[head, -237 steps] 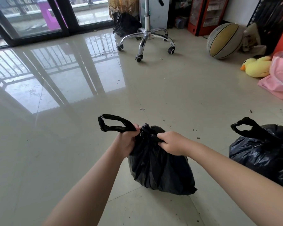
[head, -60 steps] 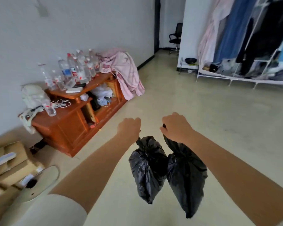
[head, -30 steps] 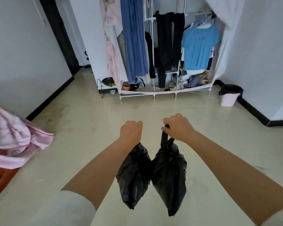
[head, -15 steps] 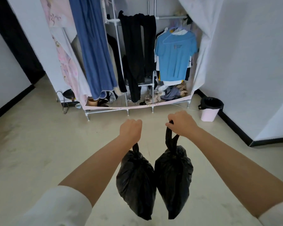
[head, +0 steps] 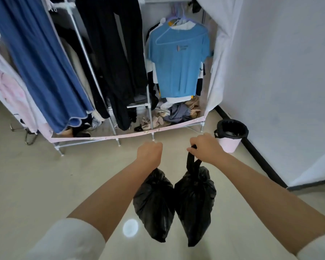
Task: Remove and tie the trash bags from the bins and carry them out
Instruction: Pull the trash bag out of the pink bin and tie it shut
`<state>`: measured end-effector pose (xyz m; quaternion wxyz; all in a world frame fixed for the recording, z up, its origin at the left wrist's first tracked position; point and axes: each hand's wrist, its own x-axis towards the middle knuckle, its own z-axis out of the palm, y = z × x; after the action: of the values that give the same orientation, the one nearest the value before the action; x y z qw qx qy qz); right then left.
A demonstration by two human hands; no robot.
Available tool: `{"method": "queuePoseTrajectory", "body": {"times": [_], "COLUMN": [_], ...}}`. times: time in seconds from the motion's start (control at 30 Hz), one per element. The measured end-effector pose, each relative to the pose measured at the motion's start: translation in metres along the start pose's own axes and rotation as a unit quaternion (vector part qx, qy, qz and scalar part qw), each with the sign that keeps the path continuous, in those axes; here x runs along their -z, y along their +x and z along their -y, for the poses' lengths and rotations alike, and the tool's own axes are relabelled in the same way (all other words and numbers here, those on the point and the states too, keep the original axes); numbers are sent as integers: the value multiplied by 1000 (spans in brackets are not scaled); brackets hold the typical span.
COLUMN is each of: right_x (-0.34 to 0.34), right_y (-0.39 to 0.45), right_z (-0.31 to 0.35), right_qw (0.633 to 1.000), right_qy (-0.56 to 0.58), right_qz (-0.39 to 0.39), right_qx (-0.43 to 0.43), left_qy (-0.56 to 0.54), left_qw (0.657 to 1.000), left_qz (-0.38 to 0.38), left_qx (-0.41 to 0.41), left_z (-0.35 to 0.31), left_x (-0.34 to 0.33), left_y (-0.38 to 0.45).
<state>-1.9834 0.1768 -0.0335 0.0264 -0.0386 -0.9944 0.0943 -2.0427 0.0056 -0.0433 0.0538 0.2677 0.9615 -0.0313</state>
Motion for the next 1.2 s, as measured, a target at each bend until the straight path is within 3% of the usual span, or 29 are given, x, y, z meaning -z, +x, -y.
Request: {"method": "queuePoseTrajectory", "body": {"times": [0.4,0.63,0.77,0.97,1.2], "right_x": [-31,-88,-121,-201,-339], "right_y": [280,422,490,598,668], "right_z": [-218,-321,-368,-436,-492], "right_qw": [999,986,980,969,955], "right_qy": [-40,-73,-59,-33,-35], "right_qz": [21,151,188,244,291], "right_qx": [15,-1,-11,2,34], "left_qy": [-33,-43,-42,-52,-42], "left_qw": [996,984,971,958,951], "left_qz": [76,168,225,254,272], "left_qx": [31,40,65,121,143], "left_z": [-70,-87,-92,-101,-108], "left_x": [-14,-54,-80,-141,-273], "left_y": [343,526,603,722,818]}}
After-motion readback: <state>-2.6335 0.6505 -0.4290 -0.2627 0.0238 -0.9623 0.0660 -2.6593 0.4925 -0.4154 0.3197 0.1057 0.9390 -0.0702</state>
